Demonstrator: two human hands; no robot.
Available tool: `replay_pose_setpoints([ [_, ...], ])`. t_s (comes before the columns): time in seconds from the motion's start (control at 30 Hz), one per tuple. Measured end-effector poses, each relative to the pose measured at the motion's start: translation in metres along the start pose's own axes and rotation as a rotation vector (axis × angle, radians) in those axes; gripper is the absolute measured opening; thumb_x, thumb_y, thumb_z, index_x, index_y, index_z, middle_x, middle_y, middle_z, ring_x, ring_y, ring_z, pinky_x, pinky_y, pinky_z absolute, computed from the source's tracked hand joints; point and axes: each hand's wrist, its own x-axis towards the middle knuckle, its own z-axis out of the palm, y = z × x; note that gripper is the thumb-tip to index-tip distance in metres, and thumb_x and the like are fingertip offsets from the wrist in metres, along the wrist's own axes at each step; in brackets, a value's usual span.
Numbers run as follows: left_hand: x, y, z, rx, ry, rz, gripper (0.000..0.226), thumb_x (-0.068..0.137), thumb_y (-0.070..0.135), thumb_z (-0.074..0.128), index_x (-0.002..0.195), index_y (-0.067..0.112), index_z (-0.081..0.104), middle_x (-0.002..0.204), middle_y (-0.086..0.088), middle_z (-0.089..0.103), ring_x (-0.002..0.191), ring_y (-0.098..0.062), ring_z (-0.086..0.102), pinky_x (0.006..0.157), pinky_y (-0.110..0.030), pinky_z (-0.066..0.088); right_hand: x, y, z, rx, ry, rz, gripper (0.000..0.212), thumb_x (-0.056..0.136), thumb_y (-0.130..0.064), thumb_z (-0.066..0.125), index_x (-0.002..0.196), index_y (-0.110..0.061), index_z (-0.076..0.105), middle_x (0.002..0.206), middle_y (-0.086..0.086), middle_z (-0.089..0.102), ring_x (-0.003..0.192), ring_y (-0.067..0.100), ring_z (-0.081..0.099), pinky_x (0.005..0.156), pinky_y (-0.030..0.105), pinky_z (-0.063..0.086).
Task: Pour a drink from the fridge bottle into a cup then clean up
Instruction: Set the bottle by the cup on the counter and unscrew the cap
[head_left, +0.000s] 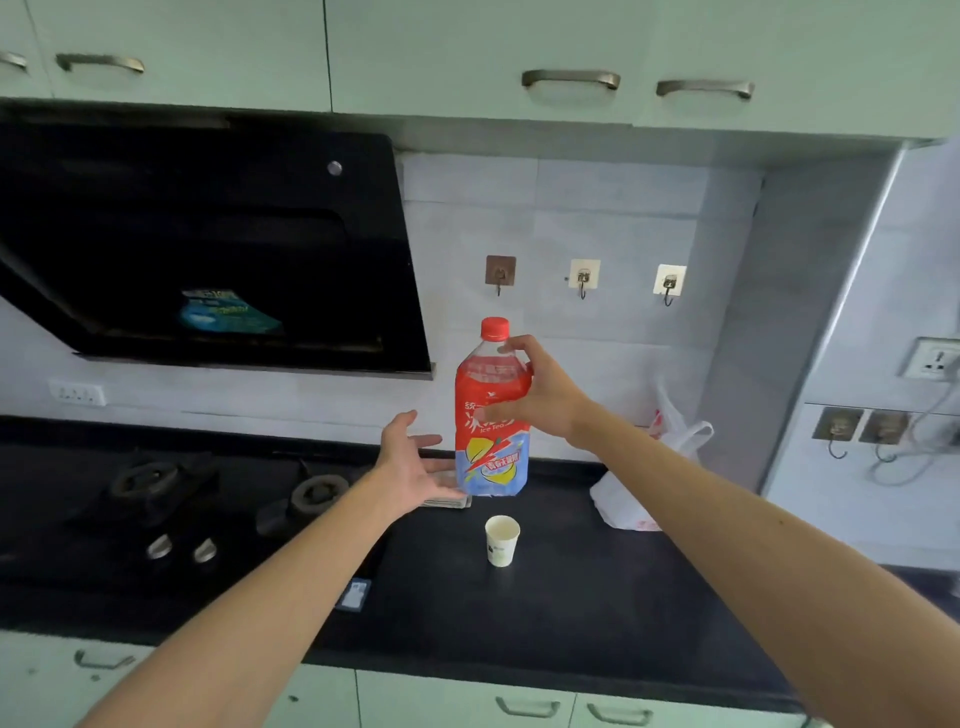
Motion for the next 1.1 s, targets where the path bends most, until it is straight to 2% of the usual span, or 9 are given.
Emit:
replay_pose_setpoints([
  [0.13,0.019,-0.005,0.001,0.008,-0.001,-0.024,0.058,0.096,0.052,0.044,0.127,0.003,0.049,0.124,-0.031,0.056,0.114,-0.055,0.055,0.103,-0.074,0.034,0.004,0.016,-0.001,-0.002,0.023,0.013,0.076,0.071,-0.012,0.087,0.127,-0.027,0.039,0.120,0.005,0.062,0.101,0.022,0.068,0.080,0.036,0.061],
  [0.33,0.054,0.001,-0.004,0.029,-0.006,-0.040,0.059,0.096,0.052,0.044,0.131,0.005,0.048,0.124,-0.029,0.057,0.115,-0.053,0.056,0.103,-0.073,0.034,0.023,0.035,0.008,0.002,0.065,0.035,0.078,0.070,-0.013,0.088,0.131,-0.025,0.042,0.122,0.002,0.062,0.106,0.021,0.066,0.089,0.046,0.058],
  [0.43,0.073,0.004,-0.010,0.048,0.011,-0.051,0.058,0.097,0.050,0.043,0.131,0.004,0.049,0.112,-0.026,0.060,0.112,-0.051,0.057,0.103,-0.071,0.037,0.039,0.047,0.015,0.008,0.062,0.050,0.078,0.069,-0.011,0.089,0.130,-0.024,0.042,0.120,0.003,0.063,0.104,0.021,0.067,0.089,0.046,0.058],
  [0.6,0.112,0.004,-0.025,0.076,0.058,-0.049,0.055,0.098,0.048,0.043,0.128,0.003,0.051,0.107,-0.025,0.061,0.110,-0.050,0.058,0.097,-0.065,0.042,0.063,0.073,0.029,0.031,0.076,0.071,0.078,0.067,-0.009,0.090,0.128,-0.024,0.044,0.115,-0.001,0.065,0.101,0.018,0.069,0.084,0.040,0.060],
  [0.7,0.132,0.003,-0.036,0.048,0.051,-0.067,0.053,0.098,0.047,0.043,0.127,0.003,0.052,0.116,-0.028,0.061,0.108,-0.049,0.059,0.089,-0.062,0.045,0.076,0.090,0.037,0.041,0.087,0.098,0.076,0.067,-0.009,0.090,0.126,-0.025,0.045,0.110,-0.005,0.065,0.098,0.015,0.069,0.079,0.031,0.061],
  [0.77,0.146,0.001,-0.045,0.026,0.048,-0.086,0.051,0.098,0.045,0.044,0.126,0.004,0.053,0.120,-0.029,0.060,0.108,-0.049,0.059,0.087,-0.061,0.045,0.083,0.101,0.044,0.037,0.091,0.115,0.075,0.068,-0.009,0.089,0.125,-0.026,0.044,0.108,-0.008,0.065,0.096,0.012,0.069,0.077,0.028,0.060],
  [0.9,0.167,-0.012,-0.062,0.007,0.054,-0.129,0.046,0.099,0.045,0.043,0.120,0.005,0.054,0.114,-0.028,0.061,0.098,-0.047,0.060,0.090,-0.062,0.044,0.087,0.125,0.060,0.041,0.087,0.138,0.076,0.067,-0.007,0.089,0.125,-0.028,0.044,0.108,-0.010,0.065,0.095,0.009,0.069,0.075,0.026,0.060],
  [1.0,0.179,-0.027,-0.079,-0.015,0.066,-0.176,0.053,0.098,0.046,0.044,0.129,0.004,0.053,0.123,-0.029,0.059,0.105,-0.047,0.059,0.094,-0.064,0.042,0.082,0.148,0.075,0.037,0.096,0.168,0.080,0.064,-0.011,0.092,0.126,-0.029,0.046,0.111,-0.007,0.067,0.100,0.012,0.069,0.080,0.031,0.060],
  [1.1,0.189,-0.046,-0.096,-0.028,0.086,-0.232,0.056,0.099,0.046,0.043,0.134,0.003,0.050,0.129,-0.031,0.056,0.107,-0.048,0.057,0.089,-0.064,0.043,0.074,0.172,0.089,0.034,0.100,0.206,0.083,0.061,-0.014,0.093,0.128,-0.025,0.047,0.114,-0.006,0.067,0.104,0.016,0.068,0.085,0.039,0.060],
])
